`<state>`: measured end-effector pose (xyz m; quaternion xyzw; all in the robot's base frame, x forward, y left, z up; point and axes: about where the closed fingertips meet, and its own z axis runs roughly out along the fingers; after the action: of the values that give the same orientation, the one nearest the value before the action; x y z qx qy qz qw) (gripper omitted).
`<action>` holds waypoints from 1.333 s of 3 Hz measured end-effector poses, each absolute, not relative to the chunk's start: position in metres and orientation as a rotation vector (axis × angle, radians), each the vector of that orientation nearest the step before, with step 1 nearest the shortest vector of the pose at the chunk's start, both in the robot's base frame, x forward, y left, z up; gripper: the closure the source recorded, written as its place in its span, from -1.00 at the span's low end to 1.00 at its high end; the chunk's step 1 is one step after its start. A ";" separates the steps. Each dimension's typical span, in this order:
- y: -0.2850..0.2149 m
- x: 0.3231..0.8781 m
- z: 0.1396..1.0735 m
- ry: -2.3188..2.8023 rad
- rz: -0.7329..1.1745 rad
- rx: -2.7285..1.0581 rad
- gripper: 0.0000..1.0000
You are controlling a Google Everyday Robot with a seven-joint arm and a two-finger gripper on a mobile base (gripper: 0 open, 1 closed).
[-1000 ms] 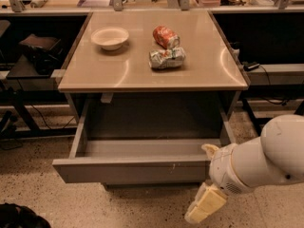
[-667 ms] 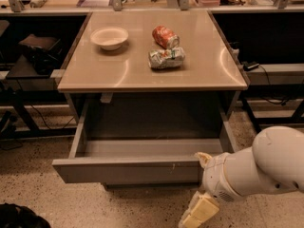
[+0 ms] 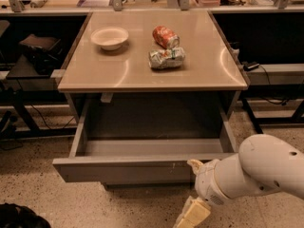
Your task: Close top drawer
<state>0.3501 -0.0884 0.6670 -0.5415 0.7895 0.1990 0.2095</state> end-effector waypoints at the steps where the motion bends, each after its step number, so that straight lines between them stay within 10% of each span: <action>1: -0.100 0.336 0.641 2.255 0.588 -1.479 -1.00; 4: -0.118 0.367 0.613 2.342 0.528 -1.453 -1.00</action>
Offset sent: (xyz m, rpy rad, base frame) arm -0.0259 -0.0304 -0.0659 -0.0302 0.1297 -0.0741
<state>0.3667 -0.1182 0.6133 -0.5106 0.8228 0.1854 0.1671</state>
